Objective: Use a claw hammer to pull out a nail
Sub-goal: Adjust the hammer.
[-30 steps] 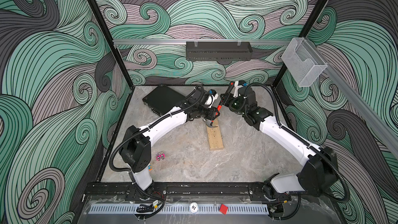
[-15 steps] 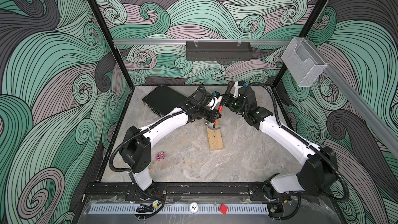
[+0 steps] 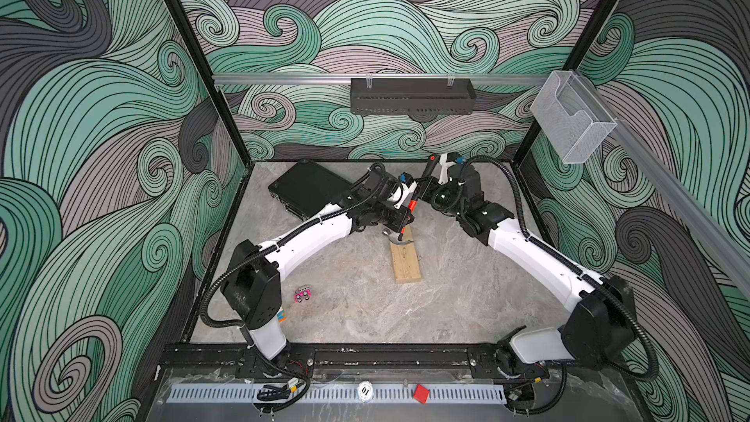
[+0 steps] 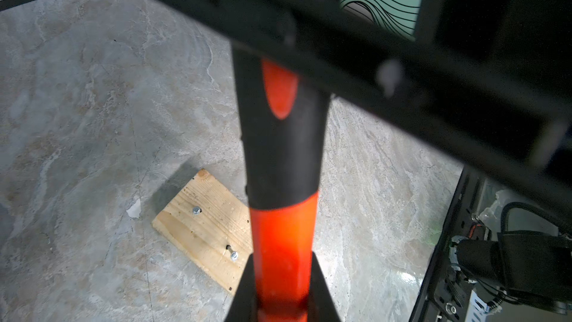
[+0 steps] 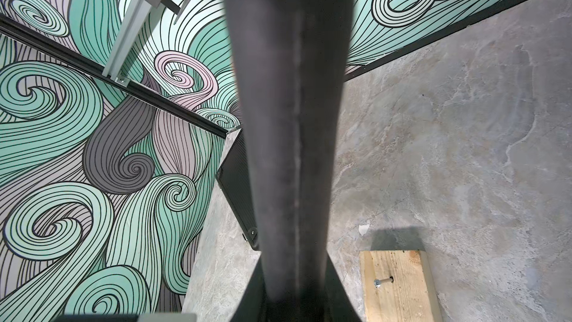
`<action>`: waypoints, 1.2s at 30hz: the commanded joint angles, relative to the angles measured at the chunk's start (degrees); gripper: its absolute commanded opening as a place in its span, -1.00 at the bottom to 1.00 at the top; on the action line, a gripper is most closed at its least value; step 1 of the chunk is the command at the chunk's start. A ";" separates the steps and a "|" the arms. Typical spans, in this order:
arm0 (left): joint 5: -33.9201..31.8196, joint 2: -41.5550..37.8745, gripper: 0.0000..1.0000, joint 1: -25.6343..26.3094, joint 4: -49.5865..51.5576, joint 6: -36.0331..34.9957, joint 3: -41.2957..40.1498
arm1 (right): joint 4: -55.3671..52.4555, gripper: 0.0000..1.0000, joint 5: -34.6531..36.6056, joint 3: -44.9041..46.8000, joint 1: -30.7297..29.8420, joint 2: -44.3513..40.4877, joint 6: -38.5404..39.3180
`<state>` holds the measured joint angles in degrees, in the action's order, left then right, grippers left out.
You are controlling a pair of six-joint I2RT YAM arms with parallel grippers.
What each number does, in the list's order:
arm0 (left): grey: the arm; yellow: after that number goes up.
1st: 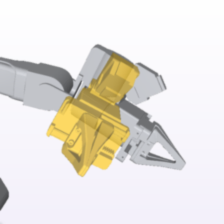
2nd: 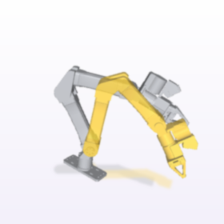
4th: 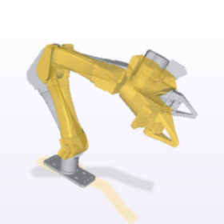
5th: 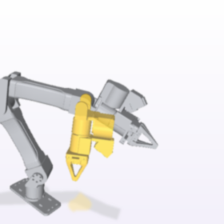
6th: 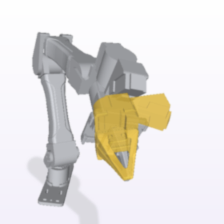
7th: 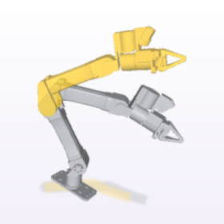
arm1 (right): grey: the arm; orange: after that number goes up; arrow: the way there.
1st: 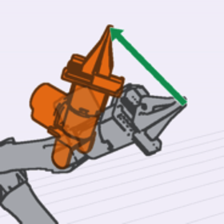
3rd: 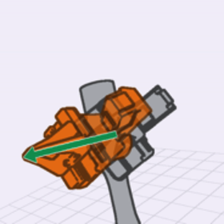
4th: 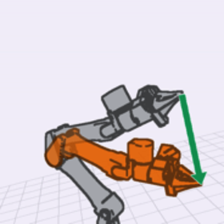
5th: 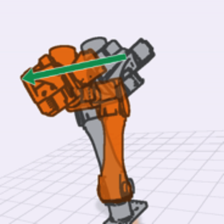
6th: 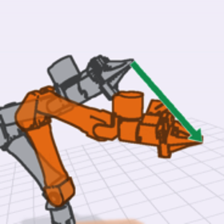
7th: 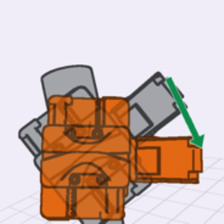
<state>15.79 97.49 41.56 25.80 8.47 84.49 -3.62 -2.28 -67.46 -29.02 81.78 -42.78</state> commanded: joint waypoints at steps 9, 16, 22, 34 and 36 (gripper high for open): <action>-1.62 -2.40 -1.00 0.81 2.32 -1.51 0.01 | 3.95 -0.81 0.17 -1.66 0.27 -0.02 -2.30; -1.94 -2.31 -1.00 0.93 2.67 -1.87 0.16 | 3.68 -0.70 0.31 -1.79 0.54 0.55 -2.09; -2.11 -2.09 -1.00 1.10 2.94 -2.20 0.42 | 3.18 -0.57 0.27 -2.09 0.80 1.07 -1.78; -2.28 -1.25 -1.00 1.19 3.64 -2.10 1.88 | 1.84 -0.37 -0.06 -2.86 1.25 1.73 -1.09; -2.25 -1.06 -1.00 1.19 3.64 -2.14 2.00 | 1.65 -0.35 -0.02 -2.85 1.33 1.74 -1.07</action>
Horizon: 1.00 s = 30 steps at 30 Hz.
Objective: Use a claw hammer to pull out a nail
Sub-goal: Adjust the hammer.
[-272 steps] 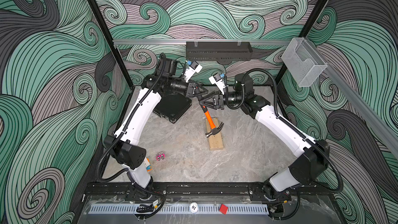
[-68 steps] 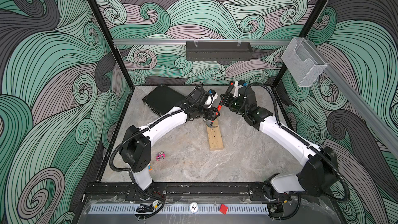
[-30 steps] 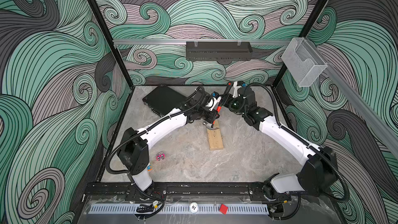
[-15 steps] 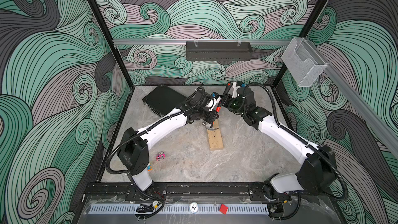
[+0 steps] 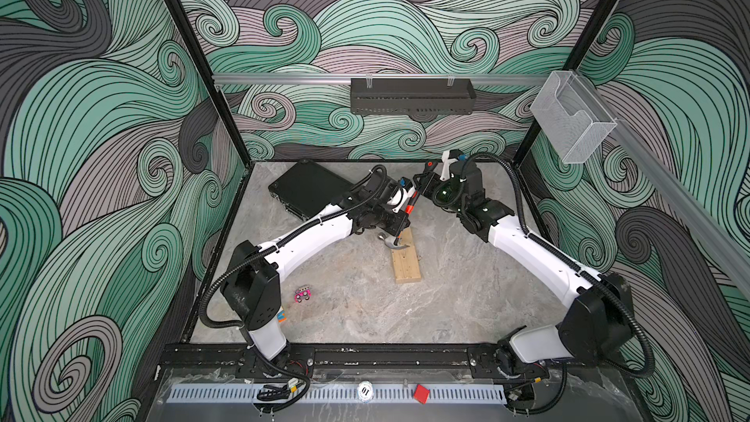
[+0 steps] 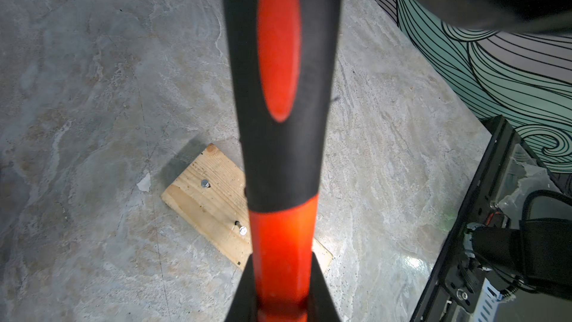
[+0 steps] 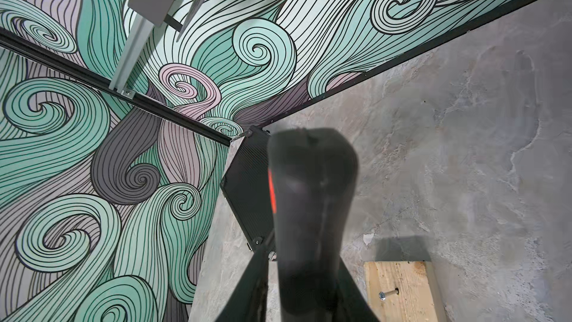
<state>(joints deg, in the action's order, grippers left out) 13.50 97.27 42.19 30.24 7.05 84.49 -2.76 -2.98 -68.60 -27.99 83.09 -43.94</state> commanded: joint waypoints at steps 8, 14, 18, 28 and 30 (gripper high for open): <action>0.11 -0.48 -1.00 0.55 -0.36 -0.90 2.57 | 0.52 -0.24 0.61 -1.71 0.57 0.47 0.09; 0.15 -0.47 -1.00 0.64 -0.19 -0.94 2.88 | 1.04 -0.19 0.49 -1.71 0.74 0.80 0.09; 0.26 -0.59 -1.00 0.68 0.09 -1.07 3.13 | 1.32 -0.24 -0.08 -1.70 0.96 1.16 -0.05; -0.04 -1.57 -1.00 1.06 0.78 -1.82 3.21 | 1.53 -0.64 -0.91 -1.31 1.09 1.68 0.00; -0.03 -1.74 -1.00 1.10 0.86 -1.78 3.23 | 1.47 -0.77 -0.90 -1.19 1.09 1.49 0.12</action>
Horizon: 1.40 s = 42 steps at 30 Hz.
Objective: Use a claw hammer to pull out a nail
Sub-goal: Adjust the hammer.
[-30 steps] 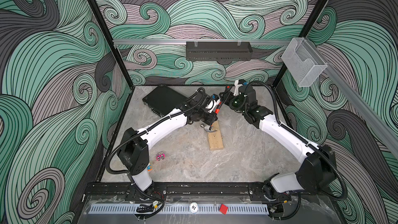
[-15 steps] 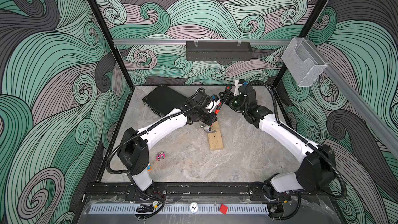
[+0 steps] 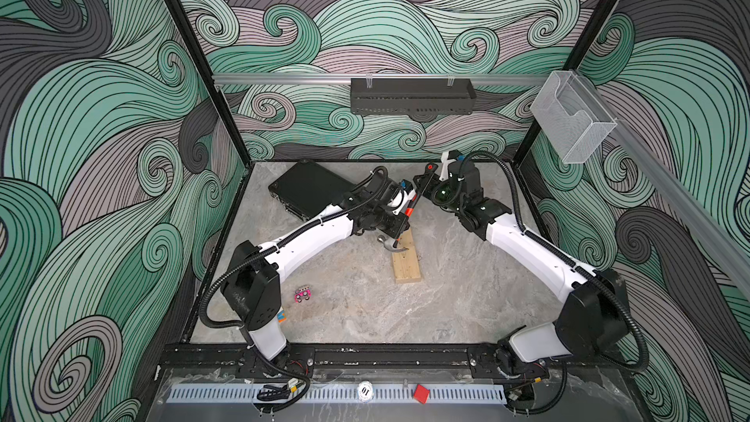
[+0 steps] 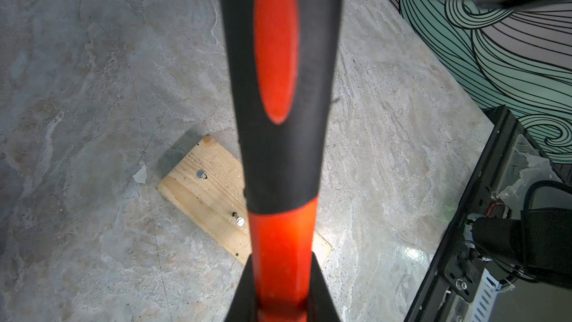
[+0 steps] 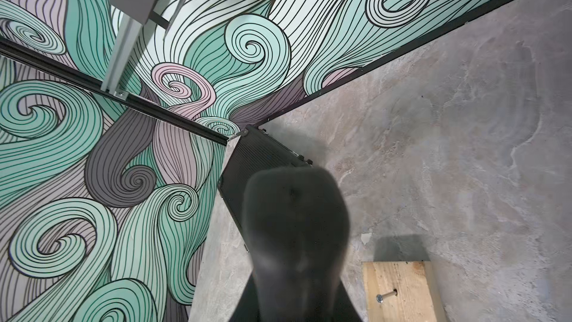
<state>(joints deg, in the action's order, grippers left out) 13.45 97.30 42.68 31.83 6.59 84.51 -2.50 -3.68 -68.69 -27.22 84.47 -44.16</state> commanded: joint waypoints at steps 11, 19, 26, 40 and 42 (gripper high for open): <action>-1.42 -3.91 -0.99 0.37 -1.34 1.41 3.47 | -1.98 -1.00 1.20 -0.63 0.33 -2.05 2.92; 1.45 -6.37 -0.38 -2.91 -2.96 6.22 2.04 | -2.66 -1.00 3.80 1.02 0.33 -5.15 4.46; 11.41 -12.22 0.03 -10.67 -11.71 15.07 -5.63 | -3.42 -1.00 6.43 1.99 0.33 -7.46 5.81; 11.42 -17.68 0.32 -19.68 -7.44 23.23 -17.79 | -4.92 -1.00 13.29 4.67 0.33 -13.40 9.97; 11.51 -17.19 0.34 -20.34 -6.90 24.20 -19.56 | -5.61 -1.00 14.25 4.87 0.33 -14.06 10.54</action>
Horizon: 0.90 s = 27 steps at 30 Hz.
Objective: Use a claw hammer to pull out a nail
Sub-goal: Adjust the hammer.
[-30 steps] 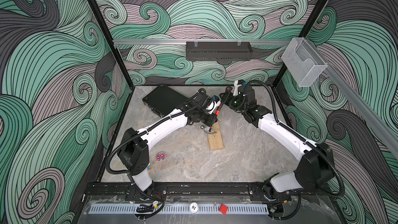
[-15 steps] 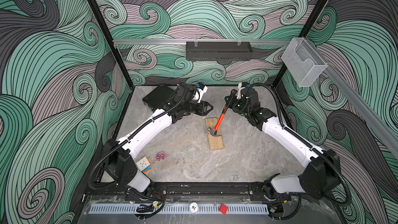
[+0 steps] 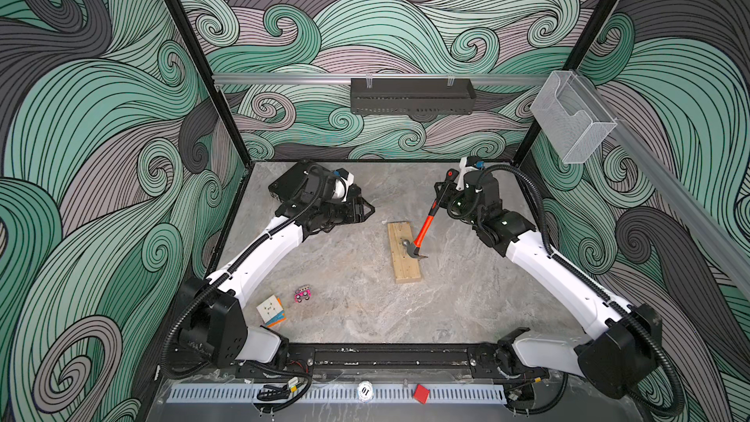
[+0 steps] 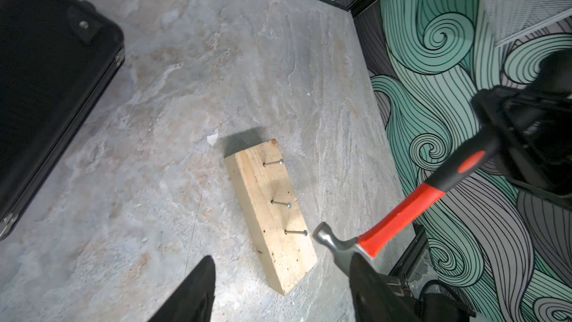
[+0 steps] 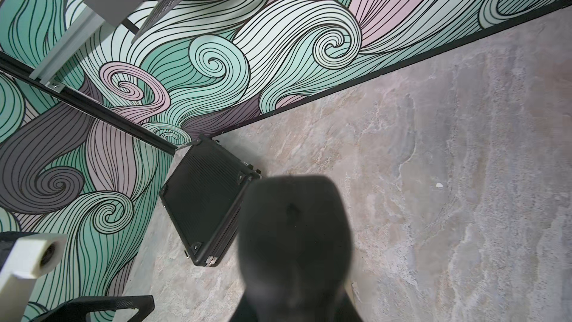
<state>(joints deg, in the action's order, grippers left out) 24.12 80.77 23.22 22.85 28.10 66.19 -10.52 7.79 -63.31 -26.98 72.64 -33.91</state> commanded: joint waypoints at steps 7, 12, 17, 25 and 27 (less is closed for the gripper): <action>0.49 1.88 0.38 -1.34 2.52 5.46 -6.05 | 1.98 -1.00 4.59 0.72 0.10 -4.10 0.65; 2.42 4.56 0.37 -1.25 1.20 6.65 -8.15 | 1.63 -1.00 5.00 0.99 0.11 -4.42 0.43; 3.21 5.00 0.35 -1.25 -2.86 8.99 -11.20 | 1.57 -1.00 5.97 1.67 0.13 -4.88 -0.01; 4.22 8.32 0.29 -0.99 -5.07 9.50 -12.49 | 1.12 -1.00 6.05 1.16 0.09 -4.27 -0.10; 4.53 9.02 0.29 -0.86 -5.48 9.33 -12.42 | 1.12 -1.00 6.22 1.17 0.09 -4.20 -0.14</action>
<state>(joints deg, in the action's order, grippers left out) 27.38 88.71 22.20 18.85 37.10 53.76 -11.88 13.13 -61.23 -26.98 69.87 -32.82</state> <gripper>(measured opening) 0.644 0.204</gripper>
